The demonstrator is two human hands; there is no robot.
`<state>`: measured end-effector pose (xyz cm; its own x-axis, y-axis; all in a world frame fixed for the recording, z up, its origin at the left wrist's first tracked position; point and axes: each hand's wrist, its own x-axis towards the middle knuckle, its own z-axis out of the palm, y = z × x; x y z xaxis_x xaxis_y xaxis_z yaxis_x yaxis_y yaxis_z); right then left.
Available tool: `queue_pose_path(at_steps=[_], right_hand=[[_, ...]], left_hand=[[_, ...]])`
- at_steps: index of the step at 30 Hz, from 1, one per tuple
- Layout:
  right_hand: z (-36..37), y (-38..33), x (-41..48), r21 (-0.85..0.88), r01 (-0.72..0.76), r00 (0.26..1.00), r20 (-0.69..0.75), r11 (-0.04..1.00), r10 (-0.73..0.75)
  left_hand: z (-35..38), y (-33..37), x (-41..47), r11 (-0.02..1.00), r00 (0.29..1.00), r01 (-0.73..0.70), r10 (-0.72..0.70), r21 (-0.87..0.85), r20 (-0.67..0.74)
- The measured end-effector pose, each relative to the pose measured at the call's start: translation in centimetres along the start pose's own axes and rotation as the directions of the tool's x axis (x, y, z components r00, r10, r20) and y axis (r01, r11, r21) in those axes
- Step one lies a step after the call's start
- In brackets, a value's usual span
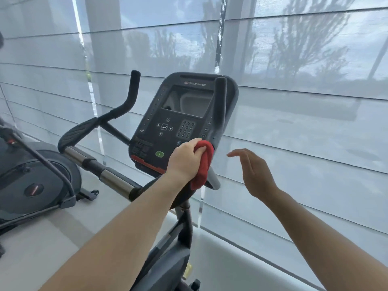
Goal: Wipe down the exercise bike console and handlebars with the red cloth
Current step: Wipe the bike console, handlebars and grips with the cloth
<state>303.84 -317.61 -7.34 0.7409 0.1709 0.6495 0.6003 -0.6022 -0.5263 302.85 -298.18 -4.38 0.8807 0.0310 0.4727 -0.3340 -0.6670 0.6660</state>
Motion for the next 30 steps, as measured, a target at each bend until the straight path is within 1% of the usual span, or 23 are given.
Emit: queue_pose_path(at_steps=[2, 4, 6, 10, 12, 18, 23, 26, 30], right_hand=[[-0.5, 0.8, 0.1, 0.001, -0.003, 1.000, 0.018, 1.000, 0.003], [-0.5, 0.9, 0.4, 0.003, -0.001, 0.998, 0.058, 1.000, 0.001], [0.2, 0.2, 1.0, 0.007, 0.021, 0.995, 0.094, 1.000, -0.021], [2.5, -2.3, 1.9, 0.023, 0.122, 0.985, 0.120, 0.992, -0.124], [3.5, -3.2, 2.1, 0.042, 0.132, 0.982, 0.130, 0.990, -0.137], [4.6, -4.3, 2.0, 0.019, 0.092, 0.991, 0.100, 0.996, -0.094], [5.1, -5.4, 1.6, -0.014, 0.023, 0.995, 0.097, 1.000, -0.022], [6.2, -5.7, 0.6, -0.036, -0.035, 0.993, 0.113, 0.999, 0.039], [8.2, -6.4, -0.2, 0.003, -0.118, 0.991, 0.061, 0.993, 0.118]], left_hand=[[0.1, -0.3, 0.7, 0.991, 0.990, 0.068, -0.082, 0.118, 0.114], [-0.6, -1.1, 0.5, 0.981, 0.978, 0.105, -0.132, 0.166, 0.159], [-1.2, -1.8, -0.1, 0.979, 0.978, 0.107, -0.135, 0.174, 0.159], [-1.5, -1.7, -0.8, 0.968, 0.980, 0.090, -0.127, 0.234, 0.150], [-1.7, -1.7, -1.1, 0.961, 0.983, 0.077, -0.118, 0.267, 0.143], [-2.6, -2.7, -2.1, 0.956, 0.988, -0.008, -0.037, 0.292, 0.150], [-4.5, -4.4, -3.5, 0.965, 0.980, -0.087, 0.038, 0.247, 0.195], [-6.2, -6.5, -4.8, 0.958, 0.977, -0.106, 0.050, 0.266, 0.207], [-8.9, -9.2, -6.0, 0.956, 0.961, -0.134, 0.061, 0.260, 0.270]])
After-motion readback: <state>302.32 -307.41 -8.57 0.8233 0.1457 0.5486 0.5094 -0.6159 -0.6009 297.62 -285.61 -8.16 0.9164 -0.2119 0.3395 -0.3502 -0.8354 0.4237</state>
